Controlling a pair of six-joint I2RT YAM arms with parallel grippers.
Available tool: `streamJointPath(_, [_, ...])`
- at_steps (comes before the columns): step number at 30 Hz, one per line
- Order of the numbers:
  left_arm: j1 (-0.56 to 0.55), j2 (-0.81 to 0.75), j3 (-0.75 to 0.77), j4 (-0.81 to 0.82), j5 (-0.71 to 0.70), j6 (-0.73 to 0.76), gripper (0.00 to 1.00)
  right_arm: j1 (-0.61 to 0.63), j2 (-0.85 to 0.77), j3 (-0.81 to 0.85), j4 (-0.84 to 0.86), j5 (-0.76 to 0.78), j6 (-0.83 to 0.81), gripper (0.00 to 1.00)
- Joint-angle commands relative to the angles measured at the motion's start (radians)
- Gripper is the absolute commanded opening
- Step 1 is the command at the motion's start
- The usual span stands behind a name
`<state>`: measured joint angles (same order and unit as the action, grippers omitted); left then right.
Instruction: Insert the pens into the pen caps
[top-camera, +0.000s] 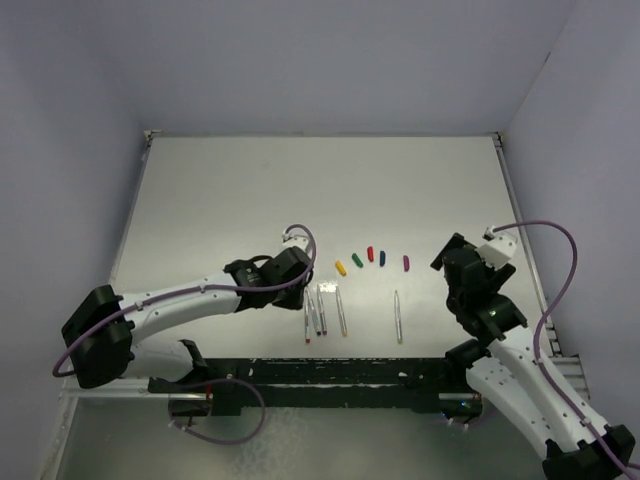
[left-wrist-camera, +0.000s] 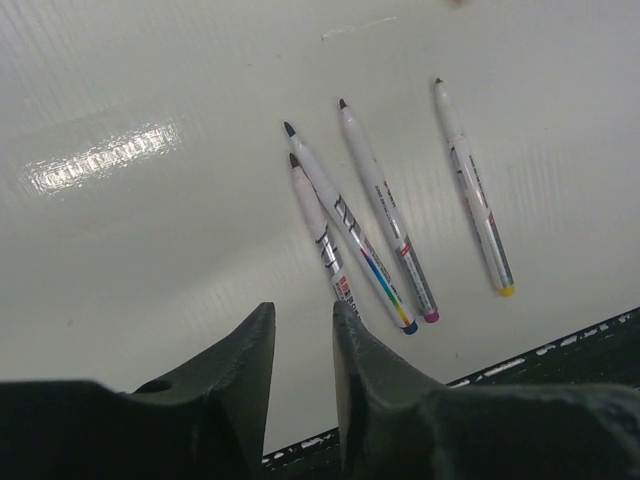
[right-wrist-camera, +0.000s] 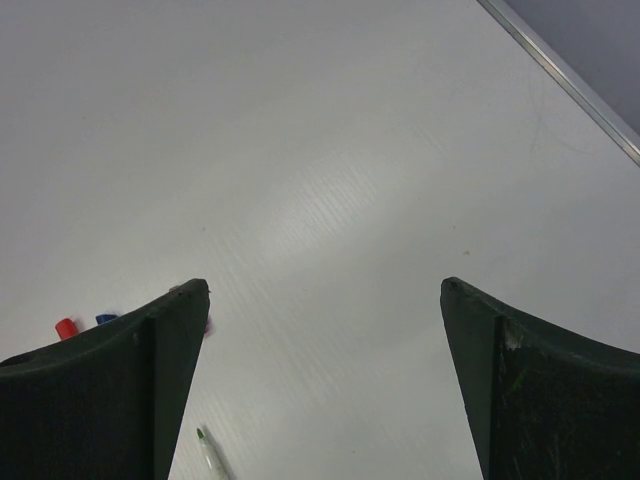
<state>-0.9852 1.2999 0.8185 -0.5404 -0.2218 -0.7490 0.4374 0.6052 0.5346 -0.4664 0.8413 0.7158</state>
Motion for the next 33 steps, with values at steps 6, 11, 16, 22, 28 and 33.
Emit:
streamJointPath(6, [-0.007,0.072,0.004,0.01,0.065,-0.027,0.46,-0.002,-0.017,0.019,0.008,-0.005,0.023,1.0])
streamJointPath(11, [-0.017,0.112,0.002,-0.005,0.067,-0.045,0.49,-0.002,-0.029,0.012,0.005,-0.006,0.024,1.0])
streamJointPath(16, [-0.033,0.118,0.002,0.006,0.053,-0.055,0.5,-0.002,-0.026,0.015,0.005,-0.006,0.025,1.0])
streamJointPath(22, [-0.041,0.131,0.0,0.011,0.052,-0.06,0.5,-0.002,-0.018,0.012,0.002,-0.004,0.032,1.0])
streamJointPath(28, [-0.054,0.165,0.002,0.015,0.053,-0.067,0.5,-0.002,-0.015,0.016,-0.009,0.01,0.045,1.0])
streamJointPath(33, [-0.061,0.185,0.006,0.026,0.05,-0.072,0.49,-0.002,-0.021,0.014,-0.011,0.01,0.048,1.0])
